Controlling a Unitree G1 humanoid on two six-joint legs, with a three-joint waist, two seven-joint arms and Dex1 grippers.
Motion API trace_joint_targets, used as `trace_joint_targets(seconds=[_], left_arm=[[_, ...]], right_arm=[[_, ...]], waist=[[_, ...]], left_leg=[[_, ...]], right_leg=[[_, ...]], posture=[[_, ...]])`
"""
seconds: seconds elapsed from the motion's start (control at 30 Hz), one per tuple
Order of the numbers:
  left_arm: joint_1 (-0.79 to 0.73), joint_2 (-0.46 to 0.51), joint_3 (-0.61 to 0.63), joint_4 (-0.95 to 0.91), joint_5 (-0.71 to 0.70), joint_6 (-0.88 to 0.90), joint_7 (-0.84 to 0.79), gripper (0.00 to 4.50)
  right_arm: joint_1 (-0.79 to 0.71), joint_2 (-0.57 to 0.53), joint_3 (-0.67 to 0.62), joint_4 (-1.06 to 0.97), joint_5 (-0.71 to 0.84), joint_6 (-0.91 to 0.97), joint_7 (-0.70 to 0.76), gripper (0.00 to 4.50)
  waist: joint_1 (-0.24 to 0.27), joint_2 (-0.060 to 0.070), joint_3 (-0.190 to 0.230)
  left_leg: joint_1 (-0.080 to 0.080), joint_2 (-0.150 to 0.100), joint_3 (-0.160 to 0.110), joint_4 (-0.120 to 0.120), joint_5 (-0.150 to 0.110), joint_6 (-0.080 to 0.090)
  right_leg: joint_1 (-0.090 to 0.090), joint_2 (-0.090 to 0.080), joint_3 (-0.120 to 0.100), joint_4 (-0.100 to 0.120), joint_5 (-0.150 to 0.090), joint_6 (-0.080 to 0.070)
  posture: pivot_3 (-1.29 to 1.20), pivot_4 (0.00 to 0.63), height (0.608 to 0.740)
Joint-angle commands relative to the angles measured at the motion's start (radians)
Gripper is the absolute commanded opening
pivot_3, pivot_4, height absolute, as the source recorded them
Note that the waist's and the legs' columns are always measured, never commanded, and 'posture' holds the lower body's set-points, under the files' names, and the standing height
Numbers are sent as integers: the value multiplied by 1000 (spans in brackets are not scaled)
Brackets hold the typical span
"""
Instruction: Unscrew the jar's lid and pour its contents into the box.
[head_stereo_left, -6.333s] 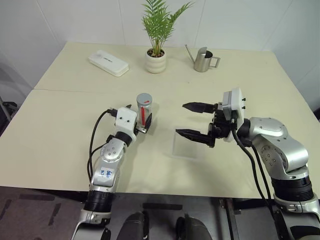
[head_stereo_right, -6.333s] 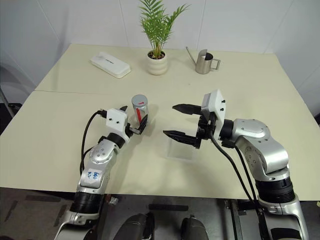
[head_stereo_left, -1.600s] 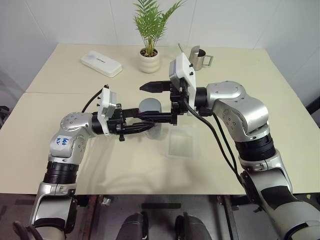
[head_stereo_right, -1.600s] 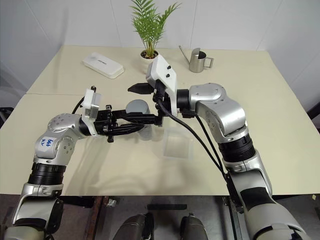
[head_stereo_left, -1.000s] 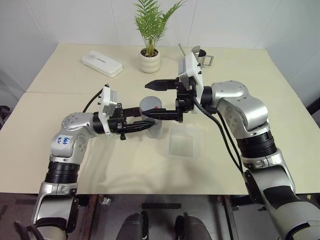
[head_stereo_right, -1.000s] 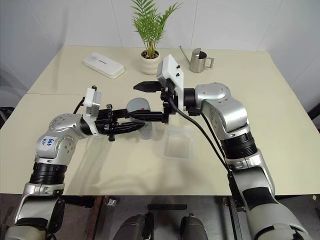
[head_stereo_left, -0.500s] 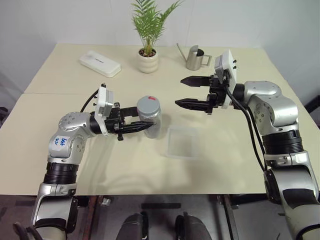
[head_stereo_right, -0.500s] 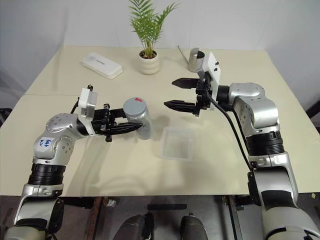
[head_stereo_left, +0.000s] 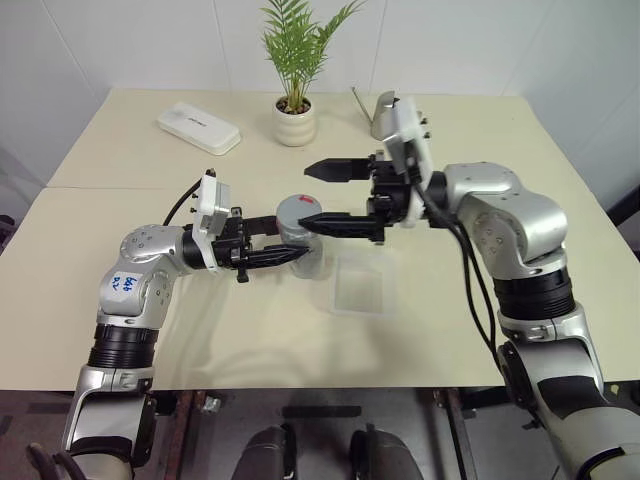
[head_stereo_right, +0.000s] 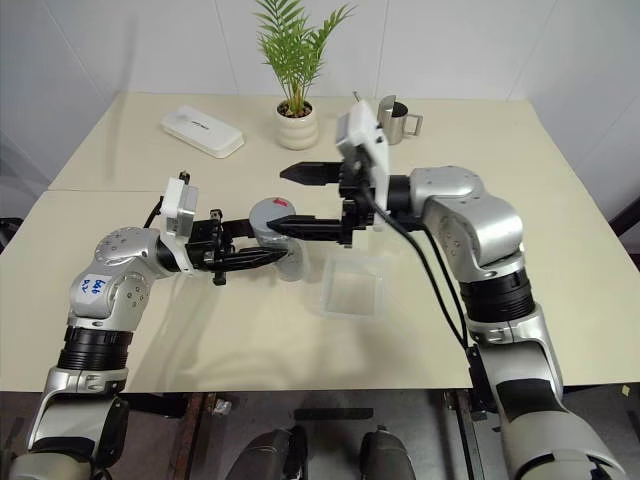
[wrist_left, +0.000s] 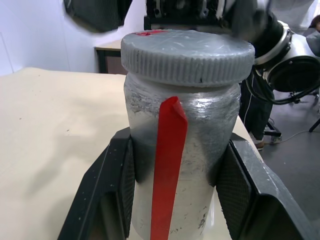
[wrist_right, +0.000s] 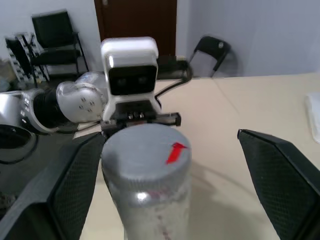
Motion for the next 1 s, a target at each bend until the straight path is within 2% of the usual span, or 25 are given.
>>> trace_joint_targets(seconds=[0.03, 0.37, 1.0], left_arm=[[-18, 6, -6, -15, 0, -5, -6, 1856], [-18, 14, -6, -15, 3, -10, -9, 1856], [-12, 19, -2, -15, 4, -20, -6, 1856]], right_arm=[[-33, 15, 26, -37, -33, -4, -28, 4487], [-50, 21, 4, 11, -44, -40, -7, 4487], [0, -84, -66, 72, -14, -64, 87, 4487]], waist=[[0, 0, 0], [-1, 0, 0], [0, 0, 0]], left_leg=[[0, 0, 0, 0, 0, 0], [0, 0, 0, 0, 0, 0], [0, 0, 0, 0, 0, 0]], right_leg=[[0, 0, 0, 0, 0, 0], [0, 1, -1, 0, 0, 0], [0, 1, -1, 0, 0, 0]], posture=[[0, 150, 740], [0, 150, 740], [0, 150, 740]])
